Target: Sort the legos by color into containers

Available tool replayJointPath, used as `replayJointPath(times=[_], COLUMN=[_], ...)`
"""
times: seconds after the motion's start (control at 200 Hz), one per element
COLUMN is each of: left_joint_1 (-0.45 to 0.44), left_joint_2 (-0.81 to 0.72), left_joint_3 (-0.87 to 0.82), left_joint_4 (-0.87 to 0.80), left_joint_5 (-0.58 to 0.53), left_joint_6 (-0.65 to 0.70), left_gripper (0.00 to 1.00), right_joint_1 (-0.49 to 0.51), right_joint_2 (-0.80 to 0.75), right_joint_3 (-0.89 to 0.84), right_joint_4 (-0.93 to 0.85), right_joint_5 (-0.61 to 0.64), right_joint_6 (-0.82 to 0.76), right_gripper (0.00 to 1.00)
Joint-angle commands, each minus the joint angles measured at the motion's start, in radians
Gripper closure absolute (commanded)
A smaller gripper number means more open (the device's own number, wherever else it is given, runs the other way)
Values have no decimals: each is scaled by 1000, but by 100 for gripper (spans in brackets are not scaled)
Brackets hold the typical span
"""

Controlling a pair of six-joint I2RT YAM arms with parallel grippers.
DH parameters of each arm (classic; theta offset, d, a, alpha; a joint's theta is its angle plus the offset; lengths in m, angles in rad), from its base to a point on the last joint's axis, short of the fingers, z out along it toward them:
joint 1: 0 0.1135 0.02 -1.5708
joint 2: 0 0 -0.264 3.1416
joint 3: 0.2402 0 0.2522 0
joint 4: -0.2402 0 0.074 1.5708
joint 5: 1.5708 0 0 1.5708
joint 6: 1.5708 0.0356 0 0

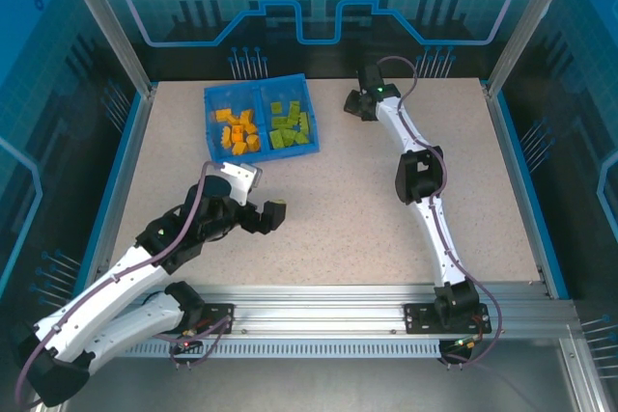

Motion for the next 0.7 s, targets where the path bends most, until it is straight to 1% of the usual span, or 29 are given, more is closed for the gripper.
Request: replayJointPath(times=[0.0,0.105,0.23,0.365,0.53,0.595,0.695], left_joint_1=[-6,-6,-6,-7,-7,-7,-7], left_joint_2=[-21,-25,-29,-38,-56,-66,-92], left_joint_3=[-13,-14,-14,-12,-13,-17,-20], left_joint_4=[23,19,23,26,26,23,10], left_joint_5=[-18,-20,-24,-22,-16,-17,-40], left_joint_6=[-20,-21,-24,-26,-39,-45,-63], left_gripper=[1,1,1,1,1,1,1], right_joint_1=[5,12,17,32,87,106,133], right_joint_2=[-19,-95,-221,-396,-617,-689,-796], right_joint_3=[-59,-140,-295,-549,-892,-984,-1073], right_joint_4=[-181,-202,-224,-216,-149,-108,-69], right_joint_5=[-41,-55,-62,-65,-59,-87,-107], right_joint_6=[-14,-44,-90,-149,-201,-201,-187], right_gripper=[54,54,54,55,56,56,56])
